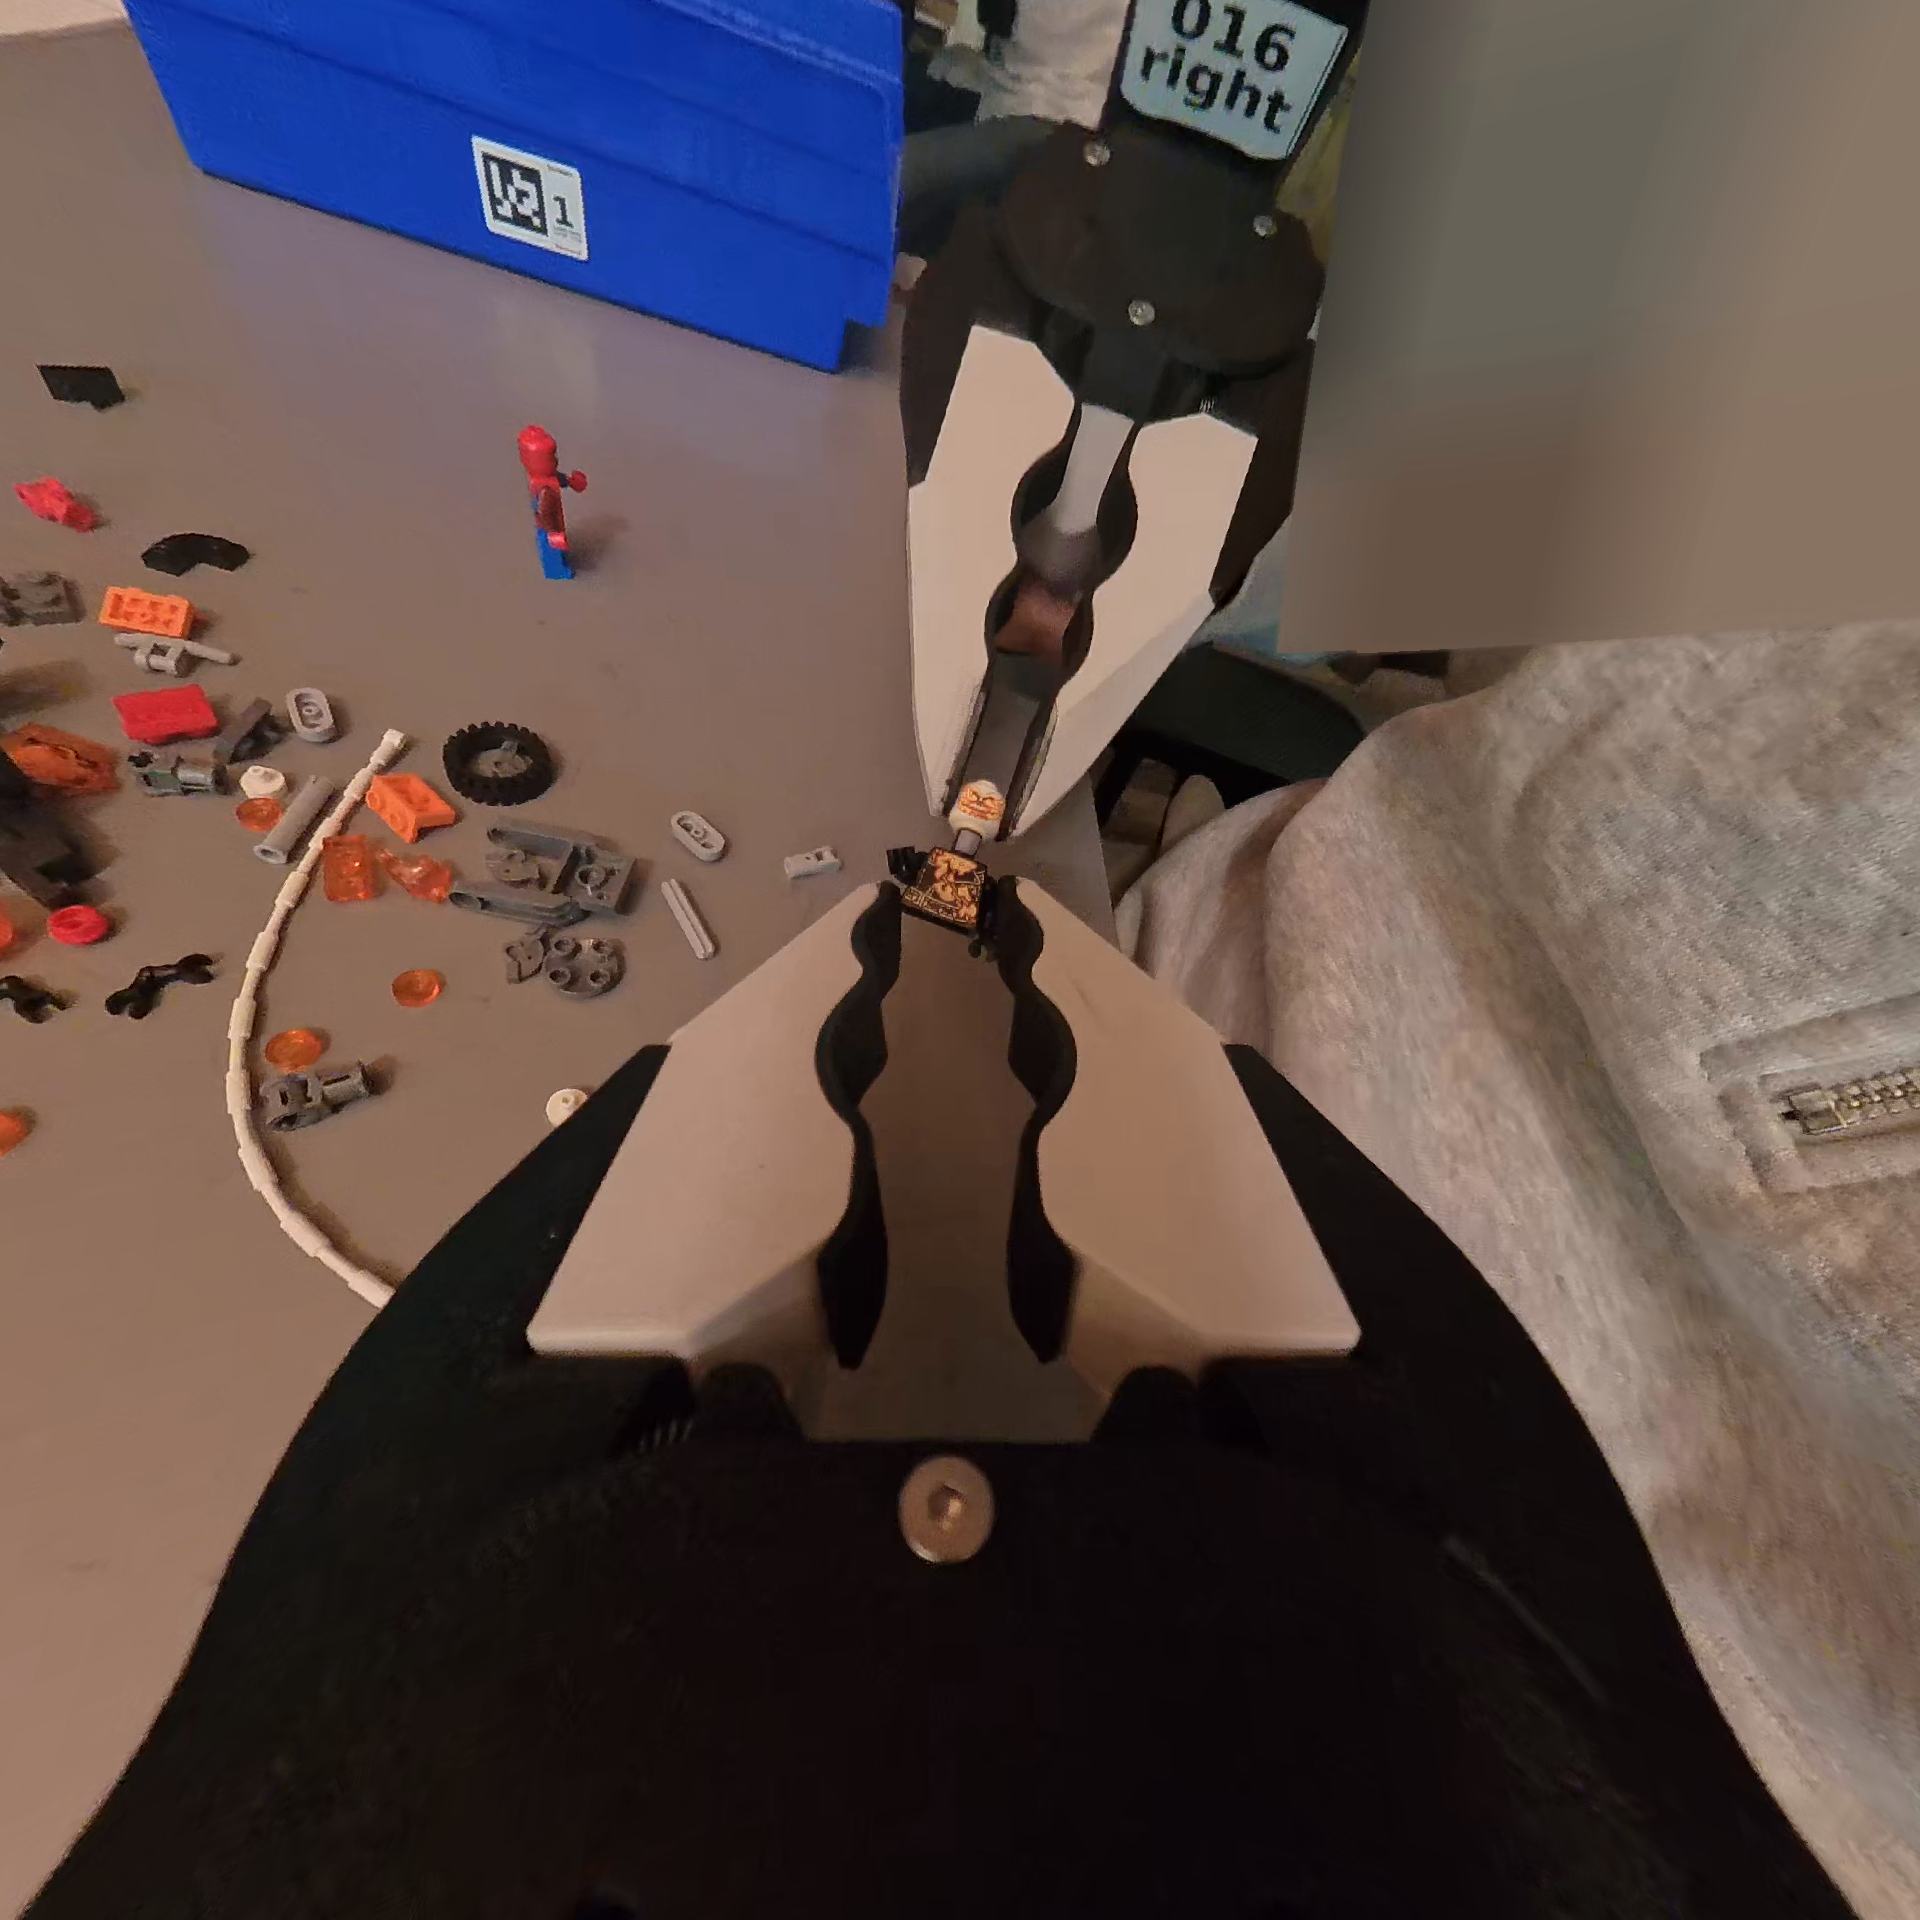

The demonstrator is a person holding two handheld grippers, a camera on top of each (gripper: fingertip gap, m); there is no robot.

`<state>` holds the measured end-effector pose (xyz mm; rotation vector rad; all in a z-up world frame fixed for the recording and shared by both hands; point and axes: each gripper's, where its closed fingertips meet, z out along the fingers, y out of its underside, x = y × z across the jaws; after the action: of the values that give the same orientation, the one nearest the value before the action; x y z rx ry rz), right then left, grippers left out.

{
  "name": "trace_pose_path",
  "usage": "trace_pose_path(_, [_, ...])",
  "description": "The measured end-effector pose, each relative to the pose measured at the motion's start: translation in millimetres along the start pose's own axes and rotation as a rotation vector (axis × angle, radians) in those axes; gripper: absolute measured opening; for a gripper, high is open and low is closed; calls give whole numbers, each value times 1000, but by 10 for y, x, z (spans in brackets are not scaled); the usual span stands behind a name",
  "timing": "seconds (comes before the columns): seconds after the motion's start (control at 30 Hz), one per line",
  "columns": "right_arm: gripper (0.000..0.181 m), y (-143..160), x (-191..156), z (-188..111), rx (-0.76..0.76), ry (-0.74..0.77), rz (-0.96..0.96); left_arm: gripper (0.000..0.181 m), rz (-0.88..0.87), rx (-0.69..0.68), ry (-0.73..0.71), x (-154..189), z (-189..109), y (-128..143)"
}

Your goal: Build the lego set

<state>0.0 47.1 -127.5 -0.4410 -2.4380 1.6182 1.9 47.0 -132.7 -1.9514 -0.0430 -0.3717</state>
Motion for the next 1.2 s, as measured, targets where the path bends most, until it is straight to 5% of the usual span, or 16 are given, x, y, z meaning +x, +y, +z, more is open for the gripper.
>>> trace_pose_path(0.43, [9,145,15,28,-43,-15,61,14,-16,-82,-22,-45,81,106])
trace_pose_path(1.2, [9,46,51,37,20,-60,241,14,-35,-14,-14,-61,15,25])
